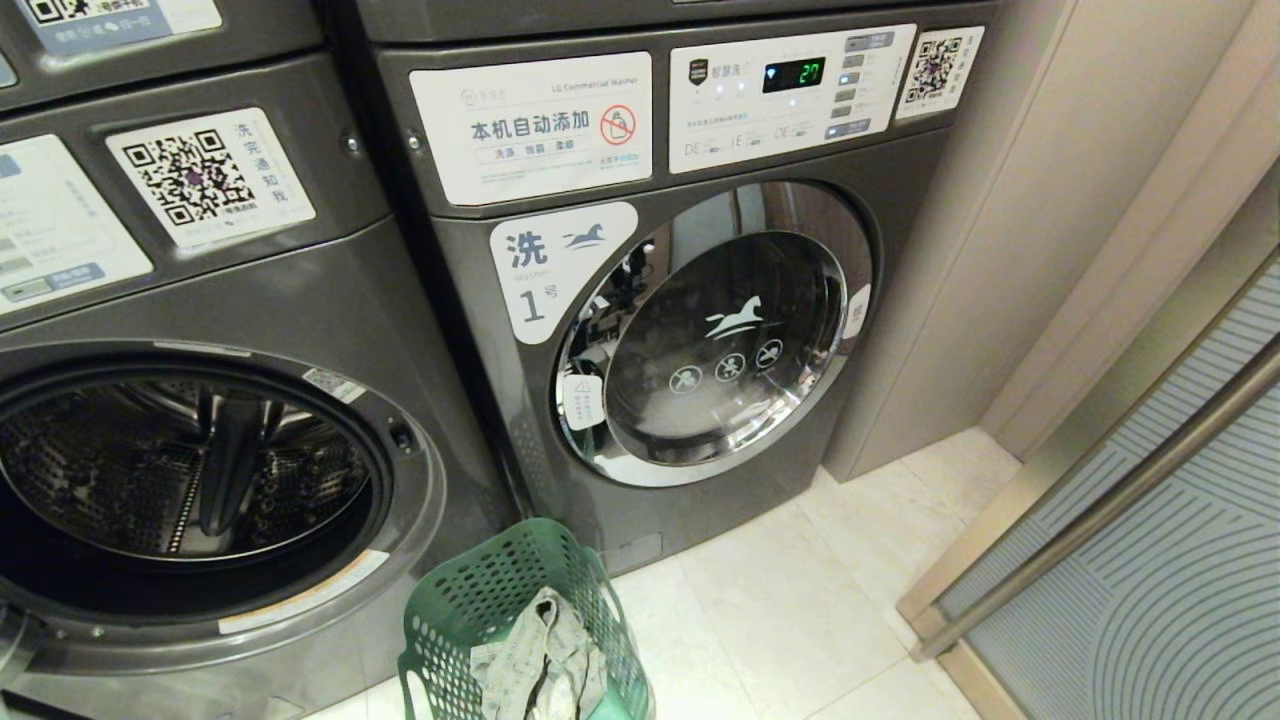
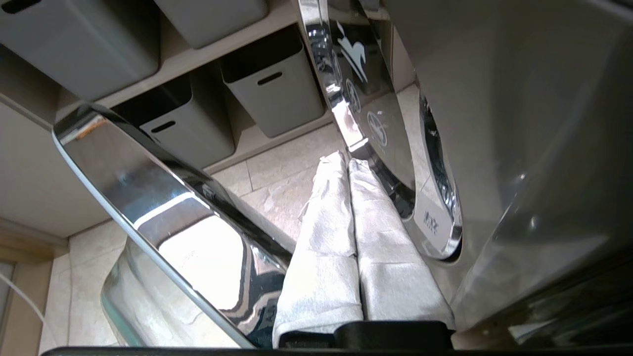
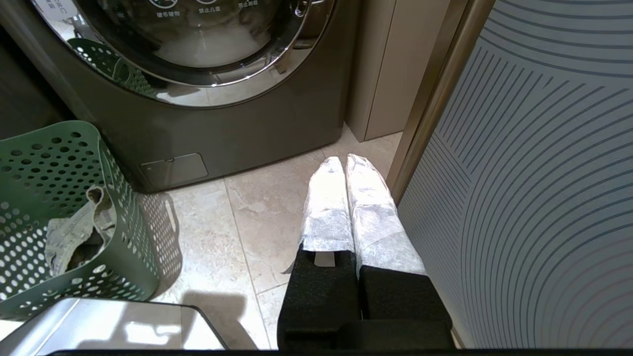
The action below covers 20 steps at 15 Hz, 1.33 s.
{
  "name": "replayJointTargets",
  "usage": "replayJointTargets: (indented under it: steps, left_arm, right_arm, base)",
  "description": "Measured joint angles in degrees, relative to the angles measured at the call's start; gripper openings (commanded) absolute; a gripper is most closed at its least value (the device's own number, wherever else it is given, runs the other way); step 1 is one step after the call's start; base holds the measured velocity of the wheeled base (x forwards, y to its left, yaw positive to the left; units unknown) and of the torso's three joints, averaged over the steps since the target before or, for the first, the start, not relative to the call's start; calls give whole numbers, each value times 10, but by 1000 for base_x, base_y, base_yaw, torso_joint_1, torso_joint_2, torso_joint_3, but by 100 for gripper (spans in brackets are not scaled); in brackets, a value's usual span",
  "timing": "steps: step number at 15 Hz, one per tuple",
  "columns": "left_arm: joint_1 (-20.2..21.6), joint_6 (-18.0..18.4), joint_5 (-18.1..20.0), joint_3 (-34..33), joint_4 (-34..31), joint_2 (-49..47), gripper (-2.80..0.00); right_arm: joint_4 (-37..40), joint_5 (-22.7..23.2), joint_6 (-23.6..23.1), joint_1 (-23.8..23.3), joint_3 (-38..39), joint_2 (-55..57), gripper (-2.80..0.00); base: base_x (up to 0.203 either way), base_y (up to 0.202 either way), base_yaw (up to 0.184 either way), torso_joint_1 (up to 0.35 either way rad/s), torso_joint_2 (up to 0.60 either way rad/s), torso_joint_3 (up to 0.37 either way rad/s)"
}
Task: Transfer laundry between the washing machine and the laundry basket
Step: Close the washing machine door with the left hand
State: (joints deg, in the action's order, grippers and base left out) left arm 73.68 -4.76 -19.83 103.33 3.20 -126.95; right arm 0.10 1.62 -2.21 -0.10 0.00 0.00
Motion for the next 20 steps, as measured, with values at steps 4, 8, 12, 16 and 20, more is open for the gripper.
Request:
replayJointTargets:
  steps: [4,8,12,16,20]
  left_arm:
    - [-4,-17,1,3,-31,0,-280]
    - [-5,-18,-1,0,-51,5,-280]
    - [-5,-18,-9,-16,-53,20,-280]
    - [-1,-17,-11,-60,-55,59,-280]
    - [1,-17,-11,-137,-54,131,-280]
  right_arm:
    - [0,0,0,0,0,0,-280]
    - [0,0,0,0,0,0,-280]
    - [0,0,0,0,0,0,-280]
    - [0,0,0,0,0,0,-280]
    - [0,0,0,0,0,0,-280]
  base:
    - [0,0,0,0,0,0]
    - [0,0,0,0,0,0]
    - [0,0,0,0,0,0]
    - [0,0,0,0,0,0]
    - [0,0,0,0,0,0]
